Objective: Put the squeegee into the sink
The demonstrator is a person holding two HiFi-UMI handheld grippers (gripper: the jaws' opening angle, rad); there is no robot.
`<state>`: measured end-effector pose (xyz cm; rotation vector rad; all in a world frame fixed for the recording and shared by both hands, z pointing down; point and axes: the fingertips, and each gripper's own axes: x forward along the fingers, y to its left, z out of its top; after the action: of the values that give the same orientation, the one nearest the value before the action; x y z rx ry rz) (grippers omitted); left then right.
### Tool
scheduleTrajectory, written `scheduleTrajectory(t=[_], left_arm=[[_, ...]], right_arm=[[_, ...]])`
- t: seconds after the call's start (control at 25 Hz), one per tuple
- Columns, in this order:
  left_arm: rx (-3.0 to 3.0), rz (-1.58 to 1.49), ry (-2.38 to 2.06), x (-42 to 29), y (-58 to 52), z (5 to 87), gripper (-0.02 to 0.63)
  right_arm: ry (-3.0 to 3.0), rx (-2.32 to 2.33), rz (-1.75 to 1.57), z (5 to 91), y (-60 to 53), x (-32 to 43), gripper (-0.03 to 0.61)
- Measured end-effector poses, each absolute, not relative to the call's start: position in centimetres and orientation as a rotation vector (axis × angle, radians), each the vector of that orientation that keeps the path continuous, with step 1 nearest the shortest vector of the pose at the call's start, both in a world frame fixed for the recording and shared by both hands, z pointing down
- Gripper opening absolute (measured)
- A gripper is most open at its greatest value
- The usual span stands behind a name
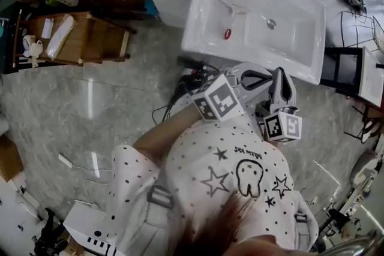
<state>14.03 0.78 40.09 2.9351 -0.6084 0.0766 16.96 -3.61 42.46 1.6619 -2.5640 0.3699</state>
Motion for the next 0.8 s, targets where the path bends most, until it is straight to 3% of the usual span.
scheduleTrajectory(t=[0.8], left_arm=[[2.91,0.088,-0.625,11.9,-0.3,39.6,-0.005]], right_arm=[[-2.554,1.671,0.374,42.0,-4.0,14.9,-0.002]])
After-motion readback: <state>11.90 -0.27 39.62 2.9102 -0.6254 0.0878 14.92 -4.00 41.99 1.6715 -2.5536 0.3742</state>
